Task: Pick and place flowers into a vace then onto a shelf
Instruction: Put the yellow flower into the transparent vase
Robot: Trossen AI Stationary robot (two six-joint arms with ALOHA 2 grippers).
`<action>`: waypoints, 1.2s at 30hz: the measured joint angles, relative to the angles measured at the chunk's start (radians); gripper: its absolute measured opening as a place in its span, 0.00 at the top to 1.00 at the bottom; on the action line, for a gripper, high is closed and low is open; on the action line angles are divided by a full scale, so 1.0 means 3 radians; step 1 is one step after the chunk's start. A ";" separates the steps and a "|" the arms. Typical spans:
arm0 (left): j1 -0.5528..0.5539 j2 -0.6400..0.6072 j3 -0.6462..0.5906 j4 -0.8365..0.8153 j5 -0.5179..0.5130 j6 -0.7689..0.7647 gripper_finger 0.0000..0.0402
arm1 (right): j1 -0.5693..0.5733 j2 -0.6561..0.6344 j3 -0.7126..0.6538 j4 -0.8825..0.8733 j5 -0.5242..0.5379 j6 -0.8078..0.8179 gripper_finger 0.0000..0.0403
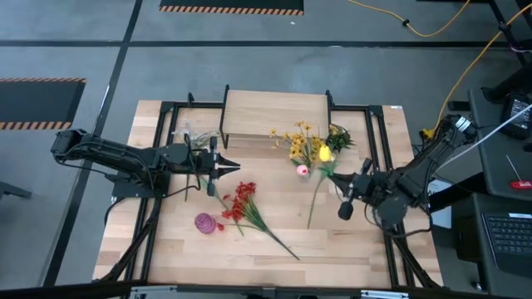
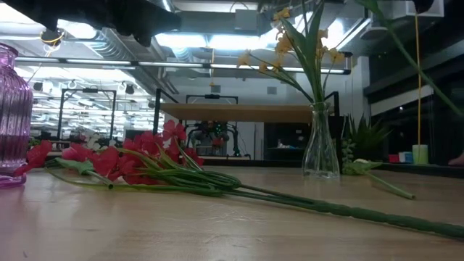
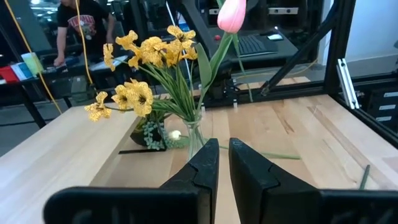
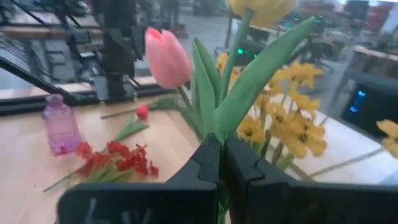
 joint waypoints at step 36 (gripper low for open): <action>0.0000 0.0000 0.0000 -0.0018 0.0009 -0.0233 0.93 | -0.1380 -0.0730 -0.1579 0.4205 -0.2707 -0.2984 1.00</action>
